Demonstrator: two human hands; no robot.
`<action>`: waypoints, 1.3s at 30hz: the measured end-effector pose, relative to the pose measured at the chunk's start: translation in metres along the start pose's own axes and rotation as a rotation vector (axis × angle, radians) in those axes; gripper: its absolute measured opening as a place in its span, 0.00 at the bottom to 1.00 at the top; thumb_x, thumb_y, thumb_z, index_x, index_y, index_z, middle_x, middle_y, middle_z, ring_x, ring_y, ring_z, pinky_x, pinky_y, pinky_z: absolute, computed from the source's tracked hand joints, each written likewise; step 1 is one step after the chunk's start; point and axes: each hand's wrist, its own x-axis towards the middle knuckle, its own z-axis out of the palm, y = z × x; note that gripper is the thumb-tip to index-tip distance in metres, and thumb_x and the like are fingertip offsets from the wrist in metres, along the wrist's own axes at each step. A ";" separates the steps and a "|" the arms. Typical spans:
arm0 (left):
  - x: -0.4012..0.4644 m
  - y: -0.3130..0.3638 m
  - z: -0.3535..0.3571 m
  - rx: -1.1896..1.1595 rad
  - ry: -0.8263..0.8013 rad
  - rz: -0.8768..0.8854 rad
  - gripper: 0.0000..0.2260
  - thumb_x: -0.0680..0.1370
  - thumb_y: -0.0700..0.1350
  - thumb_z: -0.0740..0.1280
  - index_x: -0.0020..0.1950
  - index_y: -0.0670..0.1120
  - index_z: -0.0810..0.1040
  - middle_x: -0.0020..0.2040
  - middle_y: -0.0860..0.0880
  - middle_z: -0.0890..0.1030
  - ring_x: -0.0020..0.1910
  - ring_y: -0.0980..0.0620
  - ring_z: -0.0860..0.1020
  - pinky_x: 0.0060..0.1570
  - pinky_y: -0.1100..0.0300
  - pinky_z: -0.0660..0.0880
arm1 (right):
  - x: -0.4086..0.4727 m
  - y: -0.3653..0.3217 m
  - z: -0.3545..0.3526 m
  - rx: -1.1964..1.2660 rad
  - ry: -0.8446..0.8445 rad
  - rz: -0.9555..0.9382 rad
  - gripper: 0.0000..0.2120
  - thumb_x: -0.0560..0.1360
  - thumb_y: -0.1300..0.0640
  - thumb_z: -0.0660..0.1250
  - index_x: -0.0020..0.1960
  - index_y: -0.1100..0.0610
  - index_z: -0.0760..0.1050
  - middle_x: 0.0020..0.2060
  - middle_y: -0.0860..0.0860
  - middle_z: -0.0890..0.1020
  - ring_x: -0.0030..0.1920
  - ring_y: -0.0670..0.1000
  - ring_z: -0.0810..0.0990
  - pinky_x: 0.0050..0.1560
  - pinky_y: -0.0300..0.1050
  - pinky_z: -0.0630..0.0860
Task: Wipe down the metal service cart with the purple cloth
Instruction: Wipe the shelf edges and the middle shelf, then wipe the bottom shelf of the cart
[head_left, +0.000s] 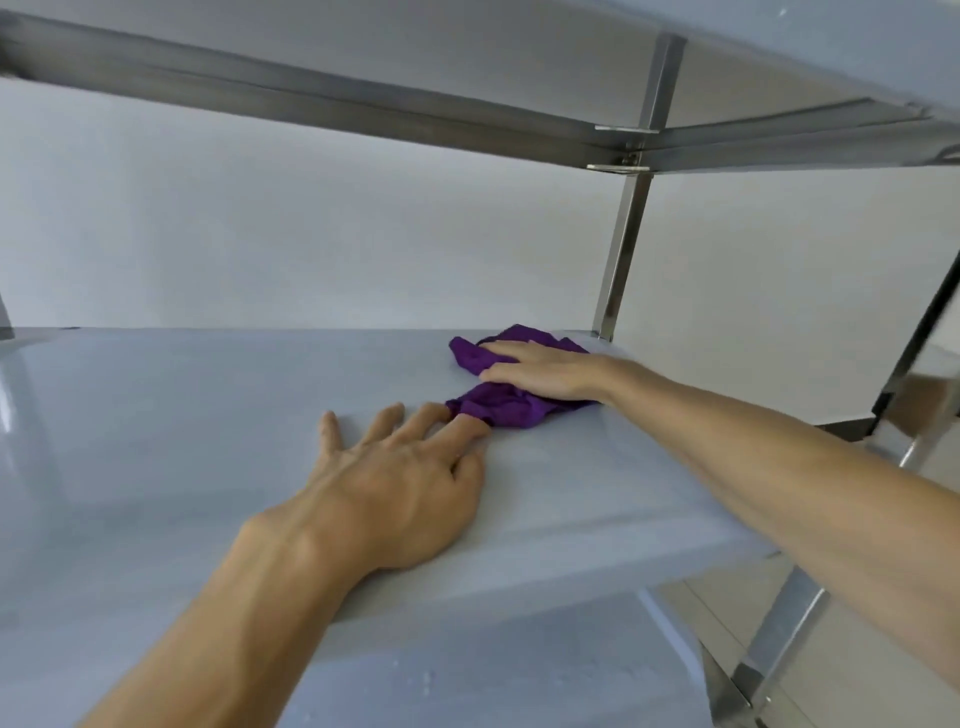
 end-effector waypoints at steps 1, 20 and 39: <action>0.002 0.000 0.000 -0.010 0.002 -0.006 0.17 0.82 0.58 0.43 0.71 0.67 0.55 0.75 0.63 0.58 0.76 0.54 0.54 0.72 0.34 0.48 | -0.013 -0.004 0.002 0.022 -0.004 -0.037 0.24 0.78 0.38 0.58 0.73 0.38 0.65 0.71 0.35 0.65 0.73 0.40 0.59 0.70 0.38 0.49; 0.007 0.022 -0.006 0.009 0.490 0.175 0.13 0.81 0.54 0.56 0.59 0.61 0.77 0.56 0.61 0.80 0.51 0.49 0.80 0.50 0.55 0.68 | -0.190 0.022 0.056 -0.376 0.692 -0.469 0.33 0.70 0.32 0.71 0.67 0.51 0.75 0.62 0.44 0.81 0.65 0.48 0.78 0.54 0.54 0.80; 0.007 0.048 0.011 0.059 0.387 0.083 0.14 0.82 0.52 0.53 0.60 0.60 0.75 0.62 0.63 0.77 0.54 0.48 0.78 0.49 0.57 0.65 | -0.241 0.135 0.048 -0.251 0.880 -0.404 0.33 0.64 0.78 0.68 0.66 0.57 0.77 0.65 0.48 0.78 0.68 0.50 0.75 0.64 0.53 0.74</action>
